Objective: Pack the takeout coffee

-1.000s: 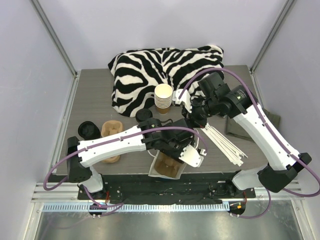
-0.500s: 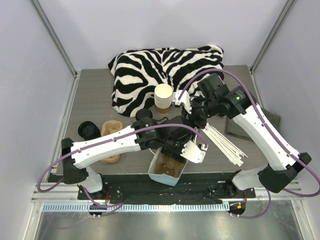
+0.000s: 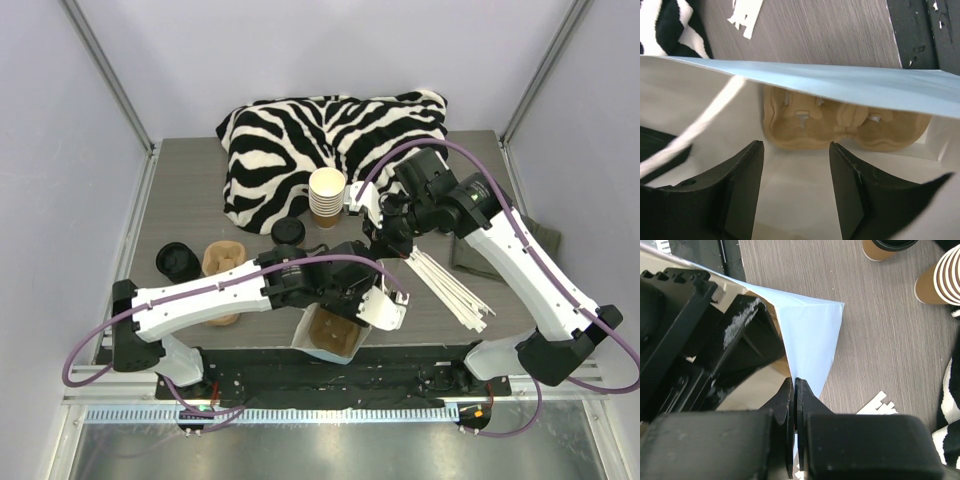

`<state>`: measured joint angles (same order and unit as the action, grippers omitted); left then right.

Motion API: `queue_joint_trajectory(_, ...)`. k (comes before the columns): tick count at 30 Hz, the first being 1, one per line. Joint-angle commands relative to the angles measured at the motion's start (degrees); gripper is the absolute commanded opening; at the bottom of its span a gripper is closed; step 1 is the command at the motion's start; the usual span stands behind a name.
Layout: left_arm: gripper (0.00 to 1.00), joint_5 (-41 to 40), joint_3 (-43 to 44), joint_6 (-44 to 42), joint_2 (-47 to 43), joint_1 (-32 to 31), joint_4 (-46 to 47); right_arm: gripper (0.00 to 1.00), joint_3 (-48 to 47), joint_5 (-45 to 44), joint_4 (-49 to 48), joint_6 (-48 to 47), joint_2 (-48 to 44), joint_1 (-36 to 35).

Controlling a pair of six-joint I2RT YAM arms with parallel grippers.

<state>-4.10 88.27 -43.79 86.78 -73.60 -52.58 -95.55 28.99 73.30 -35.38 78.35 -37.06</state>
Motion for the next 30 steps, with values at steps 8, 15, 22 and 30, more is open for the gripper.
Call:
queue_joint_trajectory(8,0.68,-4.24,-2.31,5.45,-2.94,-1.19,7.57,0.01,1.15,-1.83,-3.24,1.62,-3.11,-0.73)
queue_joint_trajectory(15,0.69,-9.52,-4.06,7.84,-4.77,-1.19,13.19,0.01,2.20,-2.18,-4.13,1.10,-4.52,-1.17)
queue_joint_trajectory(22,0.79,-8.31,-1.79,6.44,-6.97,-1.19,13.92,0.01,3.61,-4.03,-4.56,0.92,-4.61,-1.44)
queue_joint_trajectory(30,0.79,1.90,-4.51,5.29,-12.60,-1.28,14.88,0.01,4.67,-5.35,-5.53,1.36,-5.22,-1.44)
